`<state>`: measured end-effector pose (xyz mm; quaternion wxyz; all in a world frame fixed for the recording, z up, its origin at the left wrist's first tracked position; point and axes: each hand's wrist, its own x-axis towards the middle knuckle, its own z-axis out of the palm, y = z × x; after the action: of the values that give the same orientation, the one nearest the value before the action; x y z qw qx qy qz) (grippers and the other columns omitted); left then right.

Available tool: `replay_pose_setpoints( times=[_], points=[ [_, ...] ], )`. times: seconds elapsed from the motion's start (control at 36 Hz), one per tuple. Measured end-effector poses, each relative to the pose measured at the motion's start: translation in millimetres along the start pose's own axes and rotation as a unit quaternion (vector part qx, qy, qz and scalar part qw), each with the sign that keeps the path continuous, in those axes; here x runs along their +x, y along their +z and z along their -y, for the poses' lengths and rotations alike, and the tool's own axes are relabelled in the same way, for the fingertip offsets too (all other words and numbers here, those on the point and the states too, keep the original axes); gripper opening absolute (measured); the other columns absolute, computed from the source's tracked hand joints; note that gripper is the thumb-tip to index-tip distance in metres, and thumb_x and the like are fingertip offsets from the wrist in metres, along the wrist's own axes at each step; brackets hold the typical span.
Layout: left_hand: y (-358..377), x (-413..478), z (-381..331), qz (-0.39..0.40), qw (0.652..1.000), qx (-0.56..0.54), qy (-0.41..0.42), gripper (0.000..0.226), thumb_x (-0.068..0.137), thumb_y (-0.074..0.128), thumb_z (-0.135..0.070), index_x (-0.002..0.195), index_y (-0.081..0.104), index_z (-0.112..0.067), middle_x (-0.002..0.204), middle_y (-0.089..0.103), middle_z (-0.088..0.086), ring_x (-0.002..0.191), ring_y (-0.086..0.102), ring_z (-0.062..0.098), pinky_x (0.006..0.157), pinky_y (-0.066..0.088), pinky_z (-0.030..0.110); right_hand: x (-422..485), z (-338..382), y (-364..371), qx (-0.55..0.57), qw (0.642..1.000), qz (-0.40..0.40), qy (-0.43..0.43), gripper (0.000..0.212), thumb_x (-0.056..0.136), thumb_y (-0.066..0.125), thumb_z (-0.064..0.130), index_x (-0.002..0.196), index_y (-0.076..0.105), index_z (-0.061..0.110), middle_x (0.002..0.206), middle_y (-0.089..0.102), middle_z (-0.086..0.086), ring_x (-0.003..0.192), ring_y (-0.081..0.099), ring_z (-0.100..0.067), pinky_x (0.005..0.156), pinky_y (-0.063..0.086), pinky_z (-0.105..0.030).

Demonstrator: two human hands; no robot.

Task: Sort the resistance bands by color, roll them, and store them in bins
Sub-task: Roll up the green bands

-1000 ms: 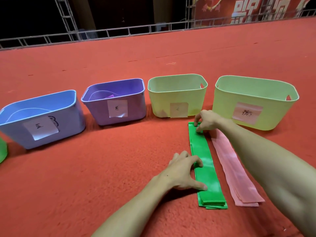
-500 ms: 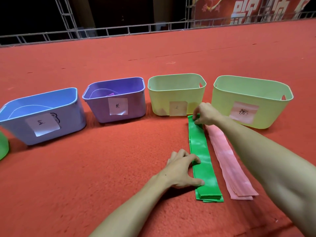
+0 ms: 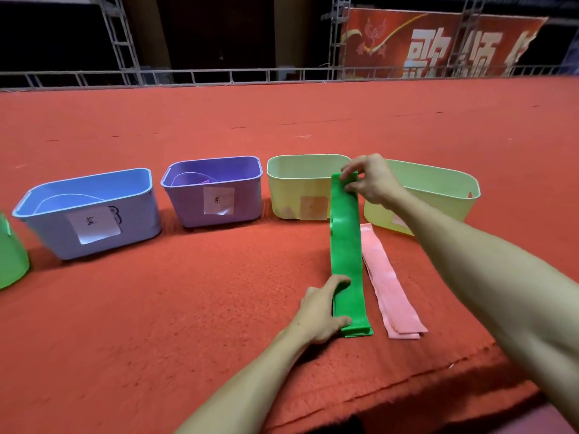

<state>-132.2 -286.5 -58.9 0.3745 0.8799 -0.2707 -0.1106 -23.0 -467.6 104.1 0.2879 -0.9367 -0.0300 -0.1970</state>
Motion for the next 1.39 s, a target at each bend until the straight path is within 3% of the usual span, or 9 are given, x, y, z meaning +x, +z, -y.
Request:
replay_pose_setpoints(
  times=[0.19, 0.36, 0.56, 0.67, 0.83, 0.97, 1.14, 1.25, 1.39],
  points=[
    [-28, -22, 0, -0.027, 0.994, -0.106, 0.031, 0.073, 0.072, 0.076, -0.003, 0.131, 0.045, -0.031, 0.124, 0.056, -0.01, 0.092, 0.061, 0.011, 0.075, 0.045, 0.013, -9, 40, -20, -0.02, 0.998, -0.044, -0.036, 0.022, 0.072, 0.079, -0.001, 0.092, 0.076, 0.007, 0.111, 0.067, -0.006, 0.102, 0.06, -0.02, 0.096, 0.047, -0.032],
    [-75, -60, 14, -0.011, 0.994, -0.106, 0.028, 0.082, 0.068, 0.083, -0.003, 0.126, 0.042, -0.045, 0.127, 0.054, -0.007, 0.1, 0.065, 0.029, 0.077, 0.056, 0.031, -8, 77, 2, -0.024, 0.997, -0.052, -0.046, 0.023, 0.072, 0.078, 0.0, 0.093, 0.076, 0.008, 0.107, 0.069, -0.006, 0.1, 0.062, -0.021, 0.094, 0.048, -0.03],
    [-117, -116, 40, 0.024, 0.993, -0.118, -0.018, 0.09, 0.069, 0.082, 0.001, 0.141, 0.034, -0.024, 0.11, 0.065, 0.016, 0.084, 0.067, 0.022, 0.079, 0.058, 0.042, -2, 128, 78, -0.015, 0.996, 0.018, -0.082, 0.02, 0.07, 0.079, 0.001, 0.088, 0.077, 0.008, 0.1, 0.071, -0.008, 0.095, 0.062, -0.023, 0.085, 0.045, -0.026],
    [-128, -141, 62, 0.049, 0.989, -0.13, -0.056, 0.091, 0.071, 0.08, 0.004, 0.143, 0.029, -0.018, 0.098, 0.061, -0.002, 0.066, 0.063, -0.005, 0.065, 0.053, 0.017, -5, 150, 129, -0.008, 0.994, 0.062, -0.092, 0.019, 0.07, 0.079, 0.001, 0.087, 0.077, 0.009, 0.099, 0.071, -0.007, 0.095, 0.062, -0.022, 0.079, 0.037, -0.018],
    [-140, -168, 98, 0.053, 0.985, -0.124, -0.106, 0.095, 0.071, 0.081, -0.001, 0.146, 0.024, -0.016, 0.101, 0.059, -0.001, 0.066, 0.058, -0.012, 0.067, 0.046, 0.008, -12, 172, 200, 0.016, 0.989, 0.108, -0.099, 0.02, 0.068, 0.079, 0.001, 0.086, 0.077, 0.009, 0.097, 0.071, -0.006, 0.091, 0.064, -0.019, 0.075, 0.035, -0.014],
    [-145, -173, 117, 0.065, 0.979, -0.125, -0.145, 0.097, 0.07, 0.084, -0.007, 0.145, 0.024, -0.019, 0.101, 0.064, 0.009, 0.086, 0.066, 0.018, 0.081, 0.053, 0.028, -16, 175, 243, 0.039, 0.985, 0.147, -0.084, 0.018, 0.068, 0.079, -0.002, 0.084, 0.077, 0.007, 0.091, 0.073, -0.006, 0.079, 0.06, -0.012, 0.072, 0.036, -0.011],
    [-149, -170, 121, 0.089, 0.977, -0.087, -0.175, 0.102, 0.068, 0.086, -0.015, 0.148, 0.023, -0.016, 0.125, 0.06, 0.018, 0.11, 0.061, 0.027, 0.094, 0.048, 0.034, -19, 165, 277, 0.033, 0.981, 0.184, -0.056, 0.014, 0.069, 0.08, 0.001, 0.081, 0.076, 0.008, 0.09, 0.072, -0.006, 0.079, 0.057, -0.01, 0.07, 0.036, -0.014],
    [-152, -168, 111, 0.112, 0.979, 0.038, -0.164, 0.102, 0.069, 0.085, -0.032, 0.149, 0.023, -0.02, 0.144, 0.046, 0.008, 0.129, 0.047, 0.022, 0.107, 0.038, 0.03, -21, 154, 293, 0.017, 0.975, 0.211, -0.061, 0.014, 0.072, 0.08, 0.007, 0.085, 0.077, 0.011, 0.092, 0.073, -0.004, 0.078, 0.057, -0.008, 0.071, 0.037, -0.017],
    [-158, -164, 102, 0.141, 0.957, 0.195, -0.158, 0.1, 0.069, 0.081, -0.048, 0.147, 0.024, -0.025, 0.138, 0.049, 0.012, 0.127, 0.044, 0.03, 0.099, 0.039, 0.034, -15, 144, 294, 0.003, 0.965, 0.245, -0.092, 0.016, 0.078, 0.077, 0.019, 0.094, 0.077, 0.016, 0.09, 0.071, 0.001, 0.075, 0.055, -0.011, 0.07, 0.036, -0.02]
  ],
)
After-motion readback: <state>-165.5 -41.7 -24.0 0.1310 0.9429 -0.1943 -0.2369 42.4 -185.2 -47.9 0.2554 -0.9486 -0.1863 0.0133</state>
